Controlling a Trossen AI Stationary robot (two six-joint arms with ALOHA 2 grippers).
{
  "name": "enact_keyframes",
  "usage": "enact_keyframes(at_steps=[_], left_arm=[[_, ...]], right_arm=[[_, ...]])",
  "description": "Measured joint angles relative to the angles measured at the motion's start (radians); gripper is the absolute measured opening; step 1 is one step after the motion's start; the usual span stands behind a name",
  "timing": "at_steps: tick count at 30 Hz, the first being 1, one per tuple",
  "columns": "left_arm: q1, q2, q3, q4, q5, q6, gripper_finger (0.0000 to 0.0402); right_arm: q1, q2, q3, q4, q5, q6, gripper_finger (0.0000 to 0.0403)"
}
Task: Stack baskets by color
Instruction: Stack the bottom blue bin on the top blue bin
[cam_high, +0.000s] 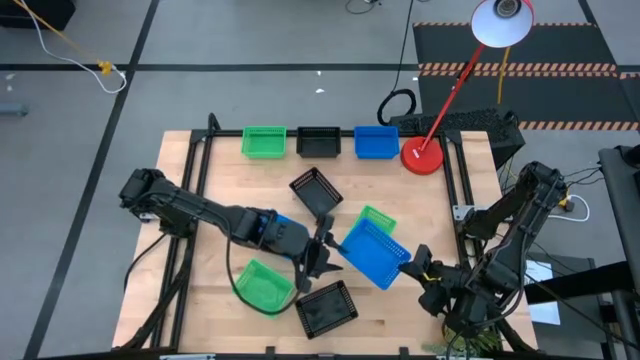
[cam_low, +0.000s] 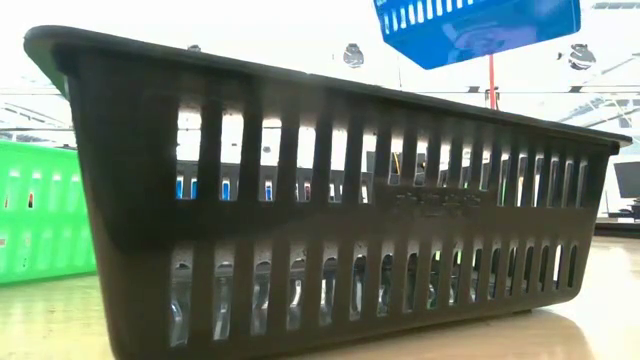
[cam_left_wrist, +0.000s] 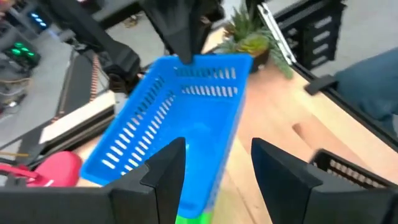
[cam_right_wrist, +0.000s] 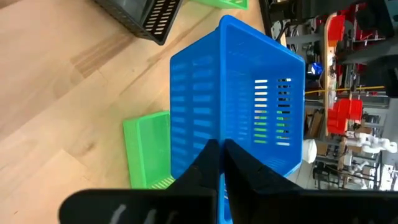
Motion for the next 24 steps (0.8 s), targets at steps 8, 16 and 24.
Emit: enact_keyframes(at_steps=[8,16,24], left_arm=[[0.006,0.013,0.0,-0.042,0.003,0.0,0.0184],[0.03,0.05,-0.002,-0.028,-0.071,0.091,0.0181],[0.036,0.047,-0.002,-0.081,-0.083,0.162,0.0086]], right_arm=[[0.0,0.0,0.0,0.013,0.018,-0.003,0.0],[-0.002,0.0,0.0,0.031,0.029,-0.008,0.0],[-0.005,0.0,0.0,0.033,0.029,-0.007,0.0]])
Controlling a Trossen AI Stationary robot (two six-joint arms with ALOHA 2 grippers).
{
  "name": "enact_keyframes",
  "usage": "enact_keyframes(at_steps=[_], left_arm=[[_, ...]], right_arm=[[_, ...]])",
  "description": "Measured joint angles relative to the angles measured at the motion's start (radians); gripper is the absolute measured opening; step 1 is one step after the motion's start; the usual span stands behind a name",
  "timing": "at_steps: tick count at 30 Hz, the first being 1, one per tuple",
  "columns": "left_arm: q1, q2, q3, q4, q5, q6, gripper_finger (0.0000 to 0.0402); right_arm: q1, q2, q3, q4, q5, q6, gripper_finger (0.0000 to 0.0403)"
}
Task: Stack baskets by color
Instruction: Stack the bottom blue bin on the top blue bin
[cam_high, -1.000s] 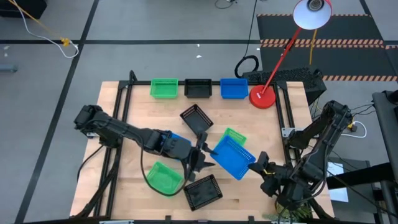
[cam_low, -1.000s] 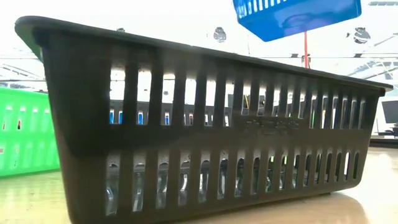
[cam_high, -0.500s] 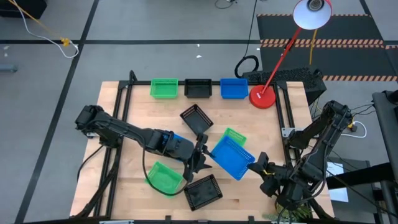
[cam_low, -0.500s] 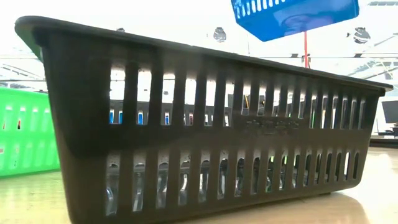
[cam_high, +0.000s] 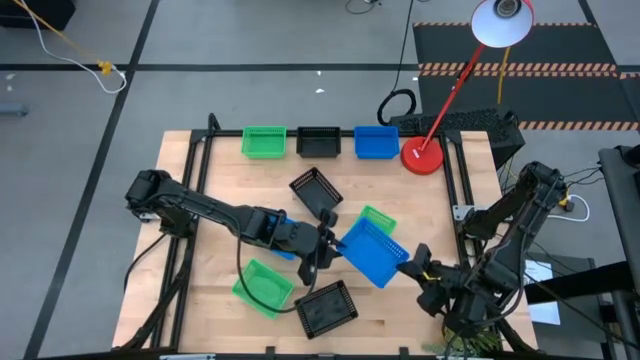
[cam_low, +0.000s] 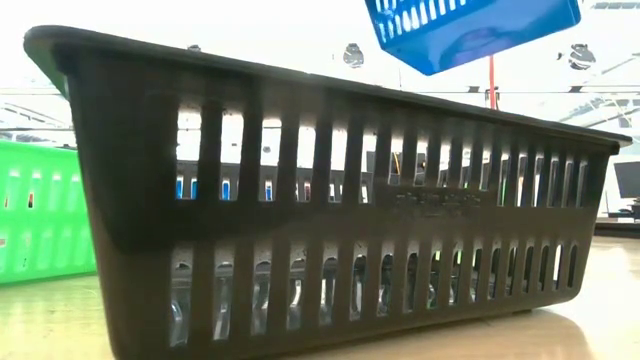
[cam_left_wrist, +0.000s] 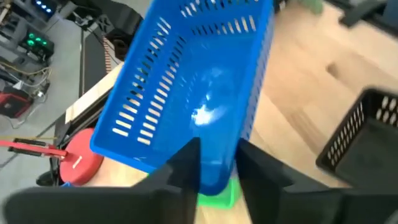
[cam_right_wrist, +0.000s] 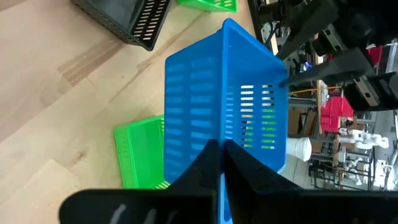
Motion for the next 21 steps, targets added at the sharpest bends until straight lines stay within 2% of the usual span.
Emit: enact_keyframes(at_steps=[5,10,16,21], left_arm=[[-0.001,0.0,0.0,-0.025,0.0,0.068,0.0013],[-0.001,0.0,0.0,-0.034,-0.021,0.047,0.0019],[0.004,0.0,0.0,-0.051,-0.218,-0.017,0.0009],[0.014,0.0,0.0,-0.059,-0.312,-0.051,0.0007]], right_arm=[[-0.021,0.0,0.0,0.028,-0.001,0.04,0.0012],[-0.049,0.0,0.0,0.117,0.001,0.061,0.0048],[-0.082,0.0,0.0,0.197,-0.001,0.244,0.0104],[-0.135,0.0,0.0,0.227,0.006,0.363,0.0148]])
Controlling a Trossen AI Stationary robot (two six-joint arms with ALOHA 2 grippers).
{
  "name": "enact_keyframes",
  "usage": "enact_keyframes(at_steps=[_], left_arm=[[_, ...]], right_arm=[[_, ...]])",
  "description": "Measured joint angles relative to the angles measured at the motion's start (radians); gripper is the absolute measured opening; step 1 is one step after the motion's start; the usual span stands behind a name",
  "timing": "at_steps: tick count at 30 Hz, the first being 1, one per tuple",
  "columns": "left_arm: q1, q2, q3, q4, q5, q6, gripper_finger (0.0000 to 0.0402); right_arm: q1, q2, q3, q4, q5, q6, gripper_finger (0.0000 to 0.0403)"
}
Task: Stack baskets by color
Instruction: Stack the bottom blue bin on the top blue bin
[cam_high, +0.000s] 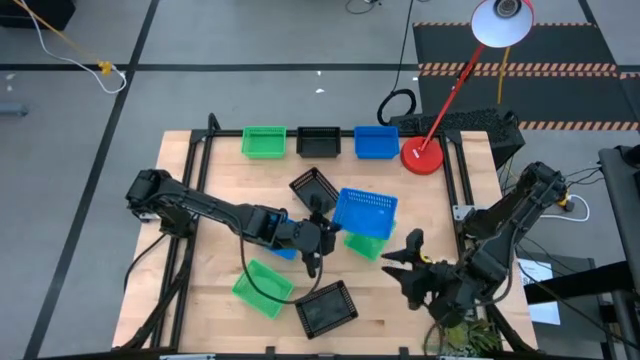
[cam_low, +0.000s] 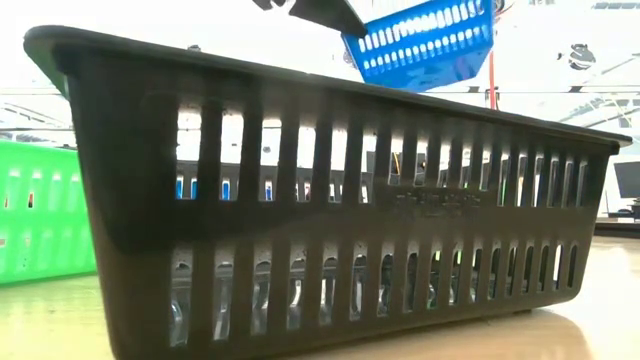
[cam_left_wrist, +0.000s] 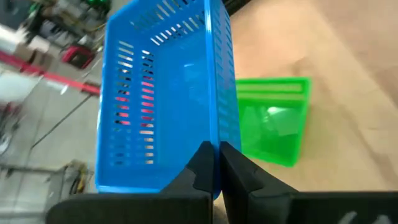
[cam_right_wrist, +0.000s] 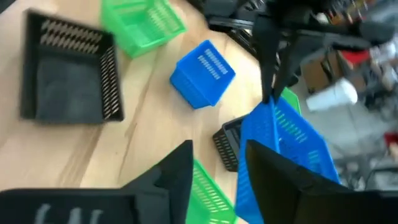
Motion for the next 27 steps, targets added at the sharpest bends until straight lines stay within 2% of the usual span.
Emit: enact_keyframes(at_steps=[4,8,12,16,27], left_arm=[[0.012,0.0,0.0,-0.003,-0.071,-0.025,0.0011],[0.014,0.0,0.0,-0.005,-0.126,-0.045,0.0008],[0.013,0.005,0.0,-0.024,-0.126,-0.048,0.0008],[0.017,0.005,0.0,-0.061,-0.159,-0.1,0.0015],[0.002,0.007,0.0,-0.105,-0.147,-0.12,0.0015]], right_arm=[[-0.097,0.0,0.0,0.11,0.044,0.069,0.0164],[-0.218,0.031,0.001,0.159,-0.046,0.063,0.0163],[-0.294,0.094,-0.001,0.151,-0.03,0.036,0.0154],[-0.346,0.122,0.0,0.175,-0.007,0.008,0.014],[-0.384,0.132,0.0,0.165,-0.087,-0.014,0.0089]])
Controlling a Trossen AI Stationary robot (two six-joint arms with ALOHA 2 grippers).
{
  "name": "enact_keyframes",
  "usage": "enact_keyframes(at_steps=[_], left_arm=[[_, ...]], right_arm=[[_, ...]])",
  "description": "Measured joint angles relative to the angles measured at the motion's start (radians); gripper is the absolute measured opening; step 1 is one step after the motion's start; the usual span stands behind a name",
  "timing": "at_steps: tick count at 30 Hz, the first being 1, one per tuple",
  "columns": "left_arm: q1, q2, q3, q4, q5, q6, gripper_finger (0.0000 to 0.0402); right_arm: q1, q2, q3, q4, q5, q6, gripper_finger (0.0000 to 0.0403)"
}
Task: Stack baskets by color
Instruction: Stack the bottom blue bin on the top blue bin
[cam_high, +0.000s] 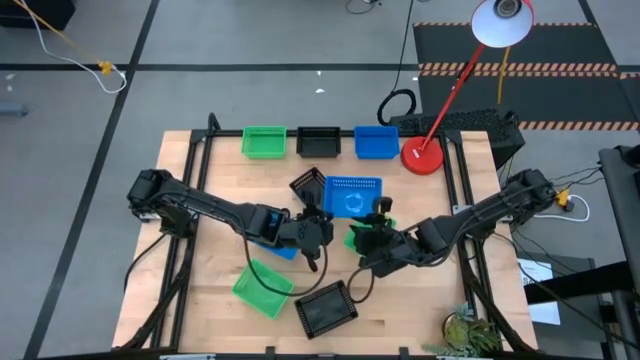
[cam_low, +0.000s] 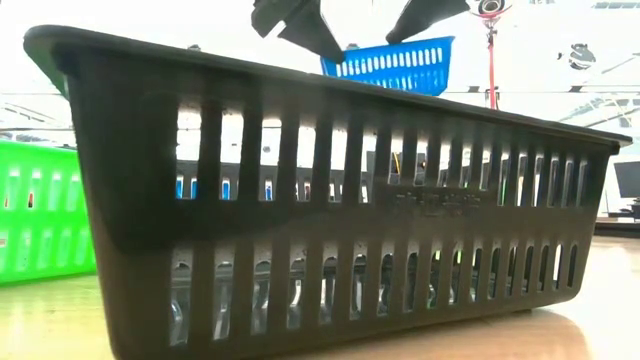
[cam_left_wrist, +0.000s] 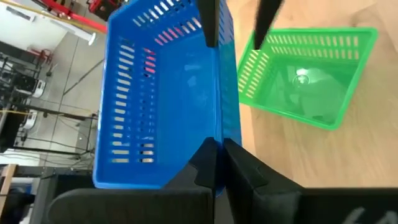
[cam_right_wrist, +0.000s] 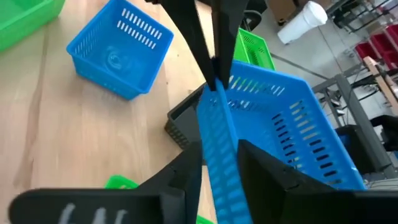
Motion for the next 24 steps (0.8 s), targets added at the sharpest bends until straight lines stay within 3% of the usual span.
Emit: enact_keyframes(at_steps=[10,24], left_arm=[[-0.049,0.0,0.0,0.056,-0.018,0.045,0.0014],[-0.057,0.012,0.0,0.031,-0.011,0.027,0.0007]], right_arm=[[-0.008,0.001,0.0,-0.023,-0.05,-0.054,0.0041],[-0.02,0.001,0.0,0.017,-0.135,-0.112,0.0043]])
